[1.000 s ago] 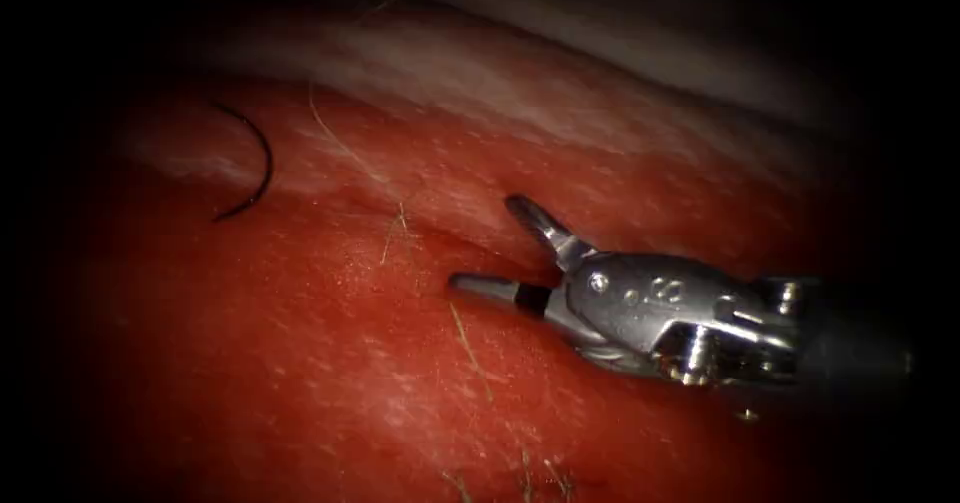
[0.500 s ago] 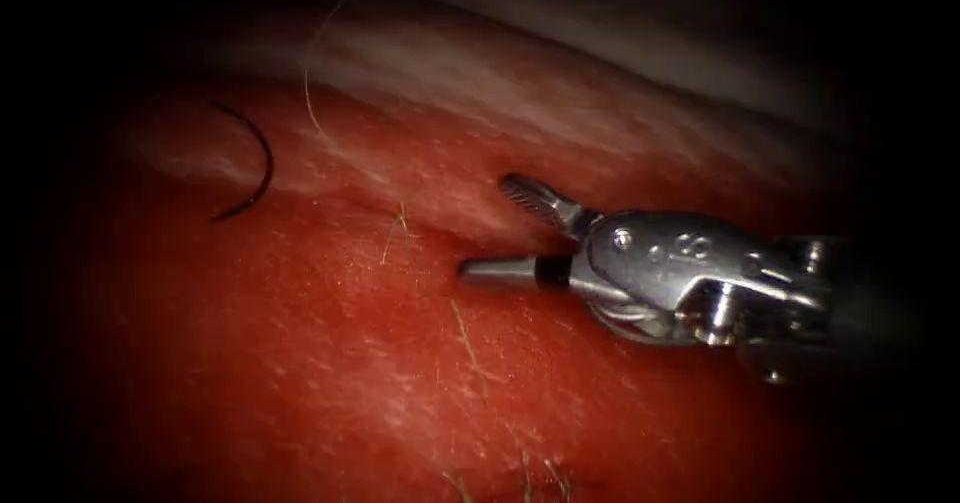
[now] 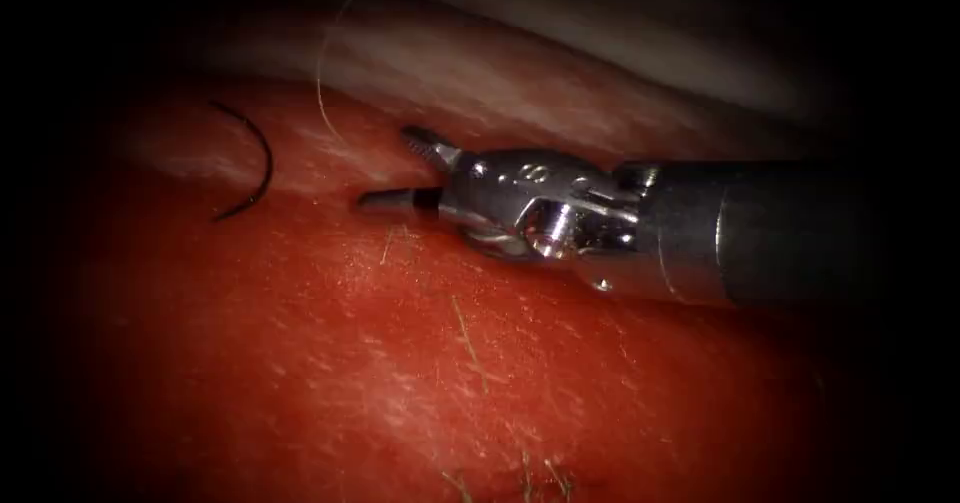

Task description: Wound Closure

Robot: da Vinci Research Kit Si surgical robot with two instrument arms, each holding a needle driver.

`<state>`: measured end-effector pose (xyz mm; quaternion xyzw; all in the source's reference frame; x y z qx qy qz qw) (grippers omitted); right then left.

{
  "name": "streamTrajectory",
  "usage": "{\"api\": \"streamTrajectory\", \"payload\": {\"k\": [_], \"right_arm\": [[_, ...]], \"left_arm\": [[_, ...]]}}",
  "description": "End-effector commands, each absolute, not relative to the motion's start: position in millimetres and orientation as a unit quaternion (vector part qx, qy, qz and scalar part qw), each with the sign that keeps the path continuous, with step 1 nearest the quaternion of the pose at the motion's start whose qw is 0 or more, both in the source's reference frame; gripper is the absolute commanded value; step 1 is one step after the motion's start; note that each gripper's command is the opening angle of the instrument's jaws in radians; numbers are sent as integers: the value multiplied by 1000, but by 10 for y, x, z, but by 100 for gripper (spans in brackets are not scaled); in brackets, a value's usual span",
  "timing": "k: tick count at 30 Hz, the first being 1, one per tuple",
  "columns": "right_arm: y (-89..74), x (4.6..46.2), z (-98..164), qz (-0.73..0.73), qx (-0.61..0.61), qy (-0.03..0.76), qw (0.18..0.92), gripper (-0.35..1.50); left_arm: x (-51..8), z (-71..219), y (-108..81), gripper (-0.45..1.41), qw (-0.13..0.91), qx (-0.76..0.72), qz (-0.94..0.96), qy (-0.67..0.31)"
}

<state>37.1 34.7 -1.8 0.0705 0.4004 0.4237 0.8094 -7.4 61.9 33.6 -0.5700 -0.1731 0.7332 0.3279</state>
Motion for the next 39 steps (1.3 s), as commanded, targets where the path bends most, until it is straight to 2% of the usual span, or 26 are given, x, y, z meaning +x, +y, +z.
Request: {"api": "streamTrajectory", "payload": {"k": [1, 10, 21, 28, 29, 30, 31, 32, 39], "right_arm": [[352, 381, -14, 424, 68, 402, 809, 143], [356, 413, 2, 426, 55, 401, 809, 143], [358, 419, 21, 423, 49, 402, 811, 140], [357, 433, 19, 406, 64, 415, 812, 128], [357, 435, 19, 403, 67, 417, 812, 123], [355, 436, 19, 398, 71, 420, 812, 84], [353, 435, 19, 389, 81, 426, 813, 16], [351, 433, 18, 385, 83, 428, 814, -35], [356, 419, 16, 381, 61, 414, 824, -35]], "left_arm": [[-79, 342, 617, -35, 328, -570, 733, -173], [-85, 336, 615, -35, 327, -574, 729, -177], [-90, 325, 613, -35, 325, -577, 727, -181], [-92, 325, 612, -35, 324, -578, 727, -182], [-92, 324, 612, -35, 324, -578, 727, -182], [-92, 324, 612, -35, 324, -578, 727, -182], [-92, 324, 611, -35, 324, -578, 727, -182], [-92, 324, 611, -35, 324, -578, 727, -182], [-90, 321, 609, -35, 324, -578, 726, -183]]}}
